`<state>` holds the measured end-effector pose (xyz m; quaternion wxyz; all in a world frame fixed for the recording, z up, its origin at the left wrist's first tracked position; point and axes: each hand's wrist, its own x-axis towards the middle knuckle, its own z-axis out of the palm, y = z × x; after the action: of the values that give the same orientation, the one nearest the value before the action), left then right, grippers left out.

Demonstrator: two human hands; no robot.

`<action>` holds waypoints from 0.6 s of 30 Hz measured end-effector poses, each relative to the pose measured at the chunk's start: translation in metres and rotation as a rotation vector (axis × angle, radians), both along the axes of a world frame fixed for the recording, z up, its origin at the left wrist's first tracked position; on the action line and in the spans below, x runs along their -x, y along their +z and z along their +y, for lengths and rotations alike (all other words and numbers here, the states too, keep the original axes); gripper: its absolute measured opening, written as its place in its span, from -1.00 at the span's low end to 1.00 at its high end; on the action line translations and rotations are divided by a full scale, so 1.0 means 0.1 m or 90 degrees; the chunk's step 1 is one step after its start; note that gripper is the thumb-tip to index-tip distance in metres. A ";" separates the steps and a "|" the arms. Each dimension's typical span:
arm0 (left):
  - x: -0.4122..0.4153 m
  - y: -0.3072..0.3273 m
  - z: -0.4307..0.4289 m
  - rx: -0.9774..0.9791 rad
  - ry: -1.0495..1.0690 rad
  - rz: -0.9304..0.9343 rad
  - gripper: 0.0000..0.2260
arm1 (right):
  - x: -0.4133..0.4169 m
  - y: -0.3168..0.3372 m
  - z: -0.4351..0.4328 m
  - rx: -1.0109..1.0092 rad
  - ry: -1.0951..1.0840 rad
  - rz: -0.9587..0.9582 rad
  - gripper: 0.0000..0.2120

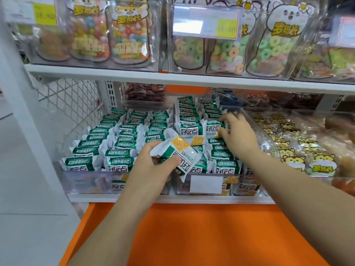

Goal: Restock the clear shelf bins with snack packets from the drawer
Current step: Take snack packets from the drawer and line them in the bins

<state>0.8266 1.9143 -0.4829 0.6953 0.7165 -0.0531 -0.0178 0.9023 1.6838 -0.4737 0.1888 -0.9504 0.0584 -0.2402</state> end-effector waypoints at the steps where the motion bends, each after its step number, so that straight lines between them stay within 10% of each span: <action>1: 0.00 0.00 0.00 -0.005 0.001 -0.002 -0.75 | 0.01 0.00 -0.01 0.045 -0.005 0.012 -0.71; 8: 0.04 0.02 0.02 -0.058 0.001 -0.031 -0.75 | 0.42 0.30 0.12 -0.035 0.083 -0.114 -0.65; 12: 0.05 0.01 -0.04 -0.065 -0.035 -0.061 -0.77 | 0.84 0.43 0.43 -0.142 0.387 0.126 -0.45; 18: 0.12 0.01 -0.12 -0.175 -0.049 -0.146 -0.86 | 0.87 0.32 0.36 -0.126 0.415 0.169 -0.49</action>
<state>0.8148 1.9021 -0.4814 0.5787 0.7998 -0.1569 0.0302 0.8152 1.7197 -0.4418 0.3374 -0.9192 -0.2001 -0.0349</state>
